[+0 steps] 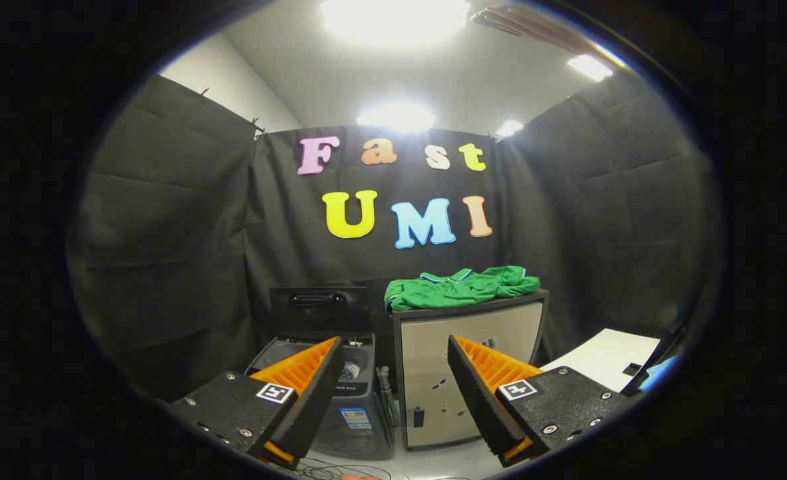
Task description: Put the clothes into the washing machine and then close the washing machine lid.
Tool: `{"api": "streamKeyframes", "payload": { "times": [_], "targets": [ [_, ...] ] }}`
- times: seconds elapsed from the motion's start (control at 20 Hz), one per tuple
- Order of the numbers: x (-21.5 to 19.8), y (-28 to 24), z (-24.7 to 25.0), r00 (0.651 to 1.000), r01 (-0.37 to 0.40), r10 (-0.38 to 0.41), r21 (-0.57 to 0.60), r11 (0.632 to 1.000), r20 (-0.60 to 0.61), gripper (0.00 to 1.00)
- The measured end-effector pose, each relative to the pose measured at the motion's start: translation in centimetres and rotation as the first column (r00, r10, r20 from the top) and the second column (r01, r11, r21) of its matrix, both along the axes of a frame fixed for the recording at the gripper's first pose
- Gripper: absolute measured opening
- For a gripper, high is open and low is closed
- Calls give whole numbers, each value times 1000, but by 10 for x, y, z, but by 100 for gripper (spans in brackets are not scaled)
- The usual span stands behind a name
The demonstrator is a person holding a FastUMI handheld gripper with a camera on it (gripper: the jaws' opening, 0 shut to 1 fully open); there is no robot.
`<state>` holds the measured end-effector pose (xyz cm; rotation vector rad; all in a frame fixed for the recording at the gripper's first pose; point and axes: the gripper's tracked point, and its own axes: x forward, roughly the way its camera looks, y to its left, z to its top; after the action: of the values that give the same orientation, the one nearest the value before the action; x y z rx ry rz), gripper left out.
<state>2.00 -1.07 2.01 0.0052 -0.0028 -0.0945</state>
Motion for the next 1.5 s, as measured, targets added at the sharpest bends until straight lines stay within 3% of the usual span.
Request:
{"api": "streamKeyframes", "payload": {
  "times": [0.4, 0.6, 0.9, 1.15, 1.5],
  "targets": [
    [50, -8, 43, 997, 66, -69, -82, 994, -37, 96],
    [96, -27, 75, 993, 113, -117, -109, 988, -30, 96],
    [170, -77, 99, 975, 165, -184, -147, 975, -125, 95],
    [229, -120, 101, 958, 181, -206, -138, 974, -198, 95],
    [293, -170, 56, 912, 206, -230, -105, 973, -339, 95]
  ]
}}
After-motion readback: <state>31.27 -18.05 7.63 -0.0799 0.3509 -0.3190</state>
